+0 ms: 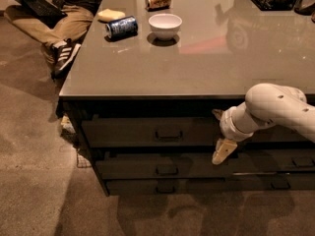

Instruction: Open top drawer

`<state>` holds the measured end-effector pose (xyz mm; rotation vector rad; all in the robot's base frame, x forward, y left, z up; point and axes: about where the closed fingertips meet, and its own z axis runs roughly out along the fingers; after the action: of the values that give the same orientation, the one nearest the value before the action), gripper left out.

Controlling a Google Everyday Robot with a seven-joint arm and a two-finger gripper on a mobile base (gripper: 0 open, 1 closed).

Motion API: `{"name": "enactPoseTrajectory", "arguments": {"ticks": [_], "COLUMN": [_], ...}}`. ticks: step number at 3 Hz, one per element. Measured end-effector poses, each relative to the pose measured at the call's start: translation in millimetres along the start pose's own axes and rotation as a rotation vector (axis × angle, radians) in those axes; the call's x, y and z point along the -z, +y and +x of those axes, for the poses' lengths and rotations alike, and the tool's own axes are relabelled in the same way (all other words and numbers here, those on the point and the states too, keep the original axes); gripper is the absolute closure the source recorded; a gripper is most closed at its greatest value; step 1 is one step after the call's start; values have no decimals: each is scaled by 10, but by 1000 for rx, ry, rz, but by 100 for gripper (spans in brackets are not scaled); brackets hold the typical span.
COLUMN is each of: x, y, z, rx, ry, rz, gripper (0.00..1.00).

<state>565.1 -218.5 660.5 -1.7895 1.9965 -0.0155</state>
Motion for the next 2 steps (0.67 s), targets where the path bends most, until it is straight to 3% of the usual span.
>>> {"name": "enactPoseTrajectory", "arguments": {"ticks": [1, 2], "x": [-237, -276], "y": [-59, 50], "z": [39, -31], "rx": [-9, 4], "ry": [-28, -66], "rz": [-21, -39], "gripper": [14, 45]}}
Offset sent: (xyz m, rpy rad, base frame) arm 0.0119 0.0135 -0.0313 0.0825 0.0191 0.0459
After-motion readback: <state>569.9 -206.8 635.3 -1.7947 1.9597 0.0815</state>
